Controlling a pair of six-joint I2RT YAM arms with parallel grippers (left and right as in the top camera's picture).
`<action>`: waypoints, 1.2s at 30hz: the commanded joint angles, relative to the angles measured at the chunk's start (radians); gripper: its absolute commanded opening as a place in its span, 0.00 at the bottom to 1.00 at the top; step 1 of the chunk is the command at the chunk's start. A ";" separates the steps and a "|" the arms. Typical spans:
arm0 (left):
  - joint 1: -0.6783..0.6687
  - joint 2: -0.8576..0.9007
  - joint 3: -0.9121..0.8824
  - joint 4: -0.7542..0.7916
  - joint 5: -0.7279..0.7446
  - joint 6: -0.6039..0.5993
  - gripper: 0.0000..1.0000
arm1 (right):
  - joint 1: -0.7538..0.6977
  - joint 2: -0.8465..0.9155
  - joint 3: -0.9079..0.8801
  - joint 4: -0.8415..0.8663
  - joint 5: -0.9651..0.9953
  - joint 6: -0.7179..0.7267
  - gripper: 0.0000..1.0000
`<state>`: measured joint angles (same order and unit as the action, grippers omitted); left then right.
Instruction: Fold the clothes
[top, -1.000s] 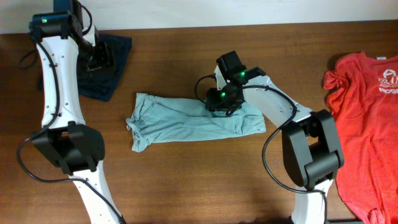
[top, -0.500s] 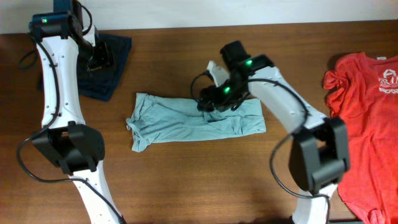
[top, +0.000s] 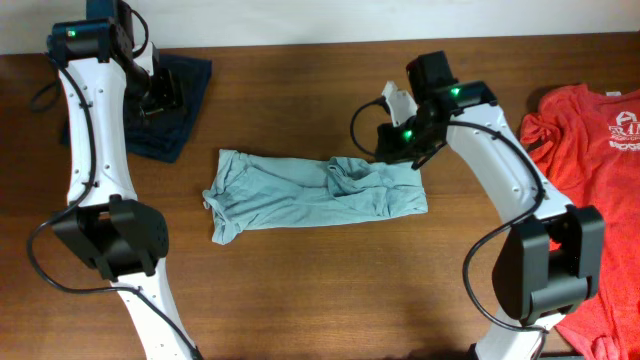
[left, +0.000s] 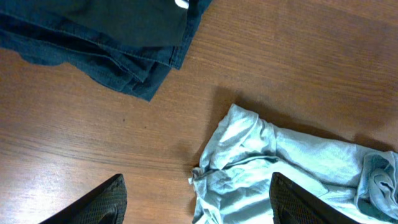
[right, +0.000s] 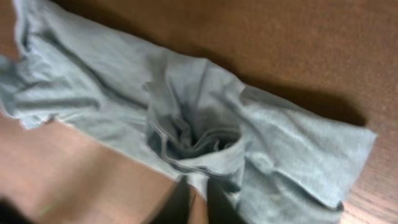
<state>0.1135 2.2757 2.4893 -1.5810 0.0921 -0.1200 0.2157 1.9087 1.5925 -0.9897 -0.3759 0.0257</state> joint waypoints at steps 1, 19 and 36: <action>0.003 0.000 0.014 -0.007 -0.010 0.006 0.74 | 0.006 0.012 -0.082 0.058 0.055 0.074 0.04; 0.003 0.000 0.014 -0.006 -0.010 0.006 0.74 | 0.027 0.013 -0.270 0.186 -0.037 0.149 0.04; 0.003 0.000 0.014 -0.014 -0.010 0.006 0.74 | 0.170 0.008 -0.223 0.142 -0.196 0.112 0.04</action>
<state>0.1135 2.2757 2.4893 -1.5887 0.0895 -0.1200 0.4007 1.9182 1.3327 -0.8349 -0.5236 0.1547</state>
